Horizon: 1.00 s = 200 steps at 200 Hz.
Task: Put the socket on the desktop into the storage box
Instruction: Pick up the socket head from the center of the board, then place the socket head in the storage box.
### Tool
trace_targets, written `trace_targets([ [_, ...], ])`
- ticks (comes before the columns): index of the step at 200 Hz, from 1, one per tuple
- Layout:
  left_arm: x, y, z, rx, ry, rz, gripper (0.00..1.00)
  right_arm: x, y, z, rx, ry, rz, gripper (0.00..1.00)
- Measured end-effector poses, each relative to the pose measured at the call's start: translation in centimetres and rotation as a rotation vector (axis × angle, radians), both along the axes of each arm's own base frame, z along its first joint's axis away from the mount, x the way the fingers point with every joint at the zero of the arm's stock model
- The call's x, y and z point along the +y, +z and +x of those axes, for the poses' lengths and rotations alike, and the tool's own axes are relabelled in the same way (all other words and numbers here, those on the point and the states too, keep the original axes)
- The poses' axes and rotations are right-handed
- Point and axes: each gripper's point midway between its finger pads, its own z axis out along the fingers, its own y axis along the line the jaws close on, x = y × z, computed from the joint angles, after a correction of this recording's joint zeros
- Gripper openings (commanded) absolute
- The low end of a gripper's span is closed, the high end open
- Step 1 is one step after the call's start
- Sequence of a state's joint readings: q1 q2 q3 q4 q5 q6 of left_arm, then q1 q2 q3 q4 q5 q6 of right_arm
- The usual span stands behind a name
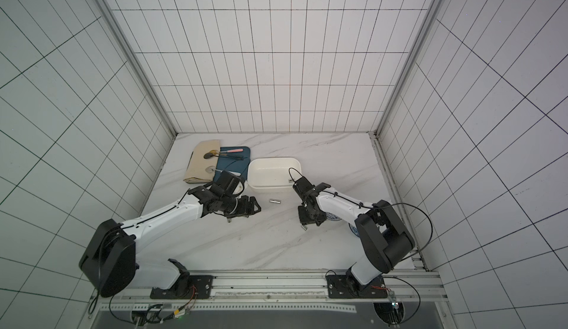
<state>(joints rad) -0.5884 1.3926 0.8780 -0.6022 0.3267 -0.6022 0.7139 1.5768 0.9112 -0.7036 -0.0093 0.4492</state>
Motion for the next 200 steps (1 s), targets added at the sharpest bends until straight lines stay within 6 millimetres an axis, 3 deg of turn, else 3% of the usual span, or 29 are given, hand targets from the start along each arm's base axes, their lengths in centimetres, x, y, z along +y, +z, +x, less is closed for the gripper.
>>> trace_targets([
  [60, 0.1, -0.2, -0.1, 0.007, 0.003, 0.002, 0.84, -0.1, -0.9, -0.1, 0.014, 0.000, -0.013, 0.37],
  [101, 0.1, -0.5, -0.2, 0.016, 0.007, 0.007, 0.84, -0.2, -1.0, 0.1, 0.012, -0.003, -0.010, 0.27],
  [151, 0.1, -0.7, -0.2, 0.017, 0.007, 0.008, 0.84, -0.2, -1.0, 0.1, 0.013, 0.000, -0.011, 0.26],
  [177, 0.3, -0.6, 0.0, 0.012, 0.018, 0.012, 0.84, -0.3, -0.3, 0.0, 0.011, 0.003, -0.011, 0.26],
  [200, 1.1, -0.1, 0.7, -0.002, 0.050, 0.005, 0.84, 0.0, 1.4, 0.6, -0.015, 0.012, 0.000, 0.26],
])
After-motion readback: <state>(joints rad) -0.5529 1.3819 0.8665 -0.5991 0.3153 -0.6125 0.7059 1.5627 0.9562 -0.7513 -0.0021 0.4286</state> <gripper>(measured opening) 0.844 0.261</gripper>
